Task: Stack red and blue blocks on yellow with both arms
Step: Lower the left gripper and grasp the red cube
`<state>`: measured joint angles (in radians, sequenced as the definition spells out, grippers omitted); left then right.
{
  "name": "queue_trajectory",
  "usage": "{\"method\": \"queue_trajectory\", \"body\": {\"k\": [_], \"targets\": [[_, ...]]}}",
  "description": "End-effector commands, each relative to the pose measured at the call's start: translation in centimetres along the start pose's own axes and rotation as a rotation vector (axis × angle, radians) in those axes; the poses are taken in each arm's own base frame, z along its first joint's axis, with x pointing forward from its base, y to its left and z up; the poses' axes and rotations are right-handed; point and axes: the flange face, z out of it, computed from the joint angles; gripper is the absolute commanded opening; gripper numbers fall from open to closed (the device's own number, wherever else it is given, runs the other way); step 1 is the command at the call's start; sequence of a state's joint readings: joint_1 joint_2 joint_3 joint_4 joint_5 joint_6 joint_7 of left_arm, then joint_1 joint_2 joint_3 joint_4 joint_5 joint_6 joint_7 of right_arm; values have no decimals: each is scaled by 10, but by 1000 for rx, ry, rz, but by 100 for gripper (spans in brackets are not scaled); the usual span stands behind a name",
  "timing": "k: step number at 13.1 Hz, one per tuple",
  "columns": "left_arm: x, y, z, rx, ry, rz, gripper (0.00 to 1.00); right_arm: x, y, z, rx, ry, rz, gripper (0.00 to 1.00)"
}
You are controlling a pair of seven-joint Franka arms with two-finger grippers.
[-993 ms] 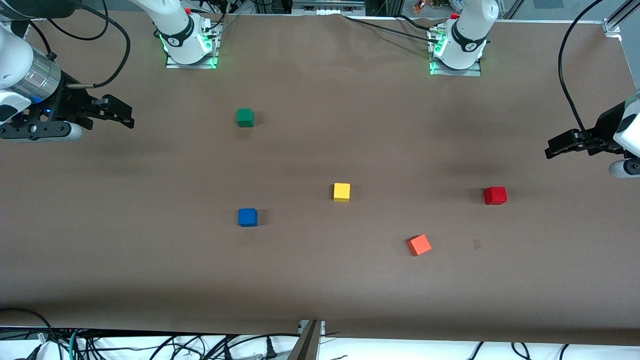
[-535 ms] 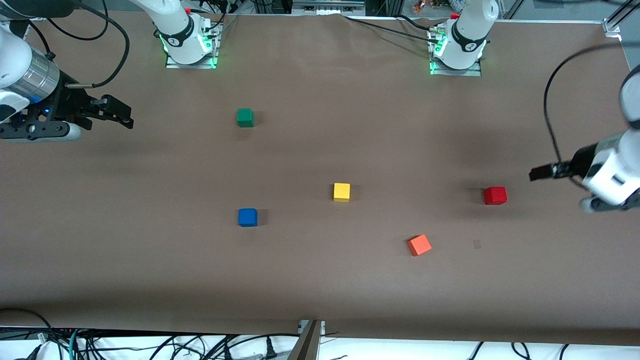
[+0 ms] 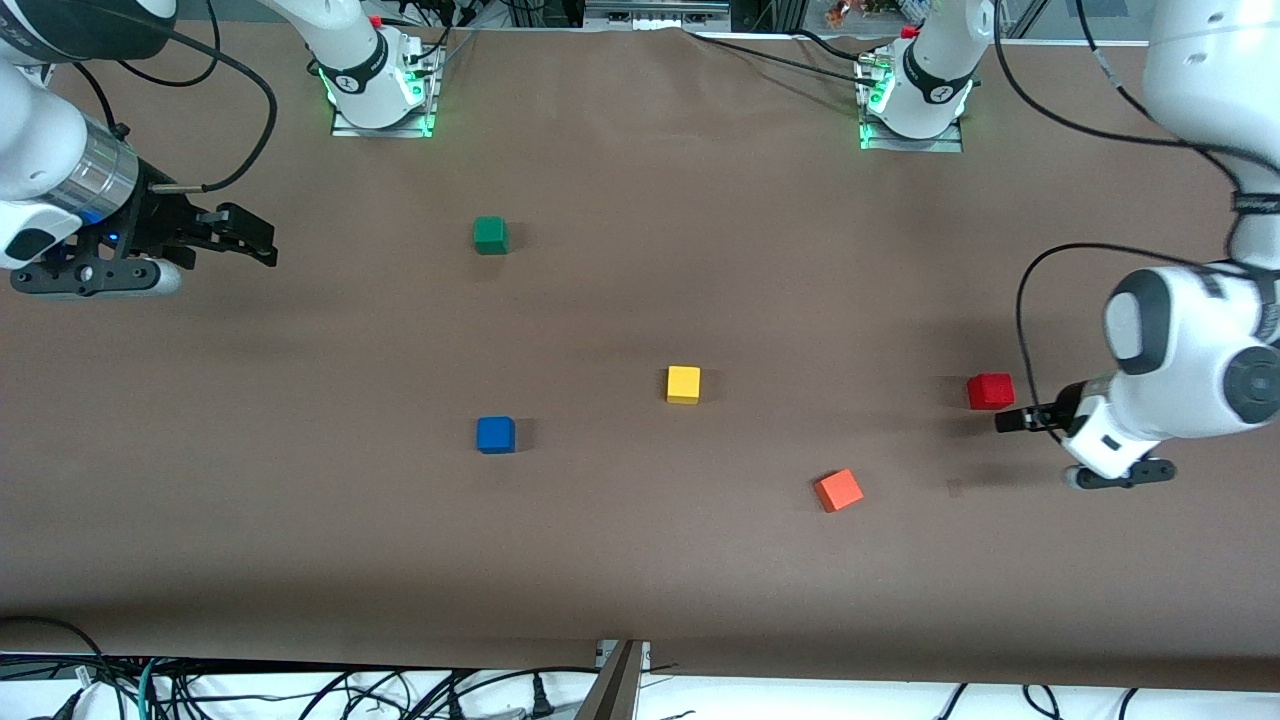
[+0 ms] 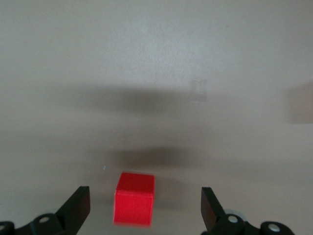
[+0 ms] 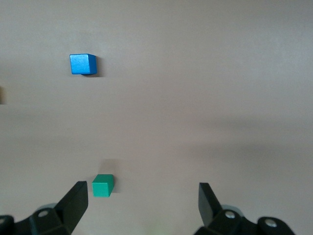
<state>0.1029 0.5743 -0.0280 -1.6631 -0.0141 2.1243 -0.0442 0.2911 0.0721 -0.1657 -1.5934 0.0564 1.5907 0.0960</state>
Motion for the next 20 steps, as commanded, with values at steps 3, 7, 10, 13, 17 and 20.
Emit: {"method": "queue_trajectory", "body": {"k": [3,7,10,13,17,20], "targets": [[-34,-3,48,-3,21,33,100,-1,-2,-8,-15,4,-19,100],[-45,-22,61,4,2,78,100,-1,-4,-5,-15,-4,-24,100],[-60,-24,64,4,-17,83,100,0,-4,-5,-14,-3,-24,100],[-70,-24,66,4,-43,83,29,1,-4,-1,-18,-10,-25,100],[-51,-9,41,3,15,94,0,2,-3,-1,-19,-10,-46,100],[-26,49,-12,-25,69,122,0,2,-3,1,-21,-14,-46,100]]}}
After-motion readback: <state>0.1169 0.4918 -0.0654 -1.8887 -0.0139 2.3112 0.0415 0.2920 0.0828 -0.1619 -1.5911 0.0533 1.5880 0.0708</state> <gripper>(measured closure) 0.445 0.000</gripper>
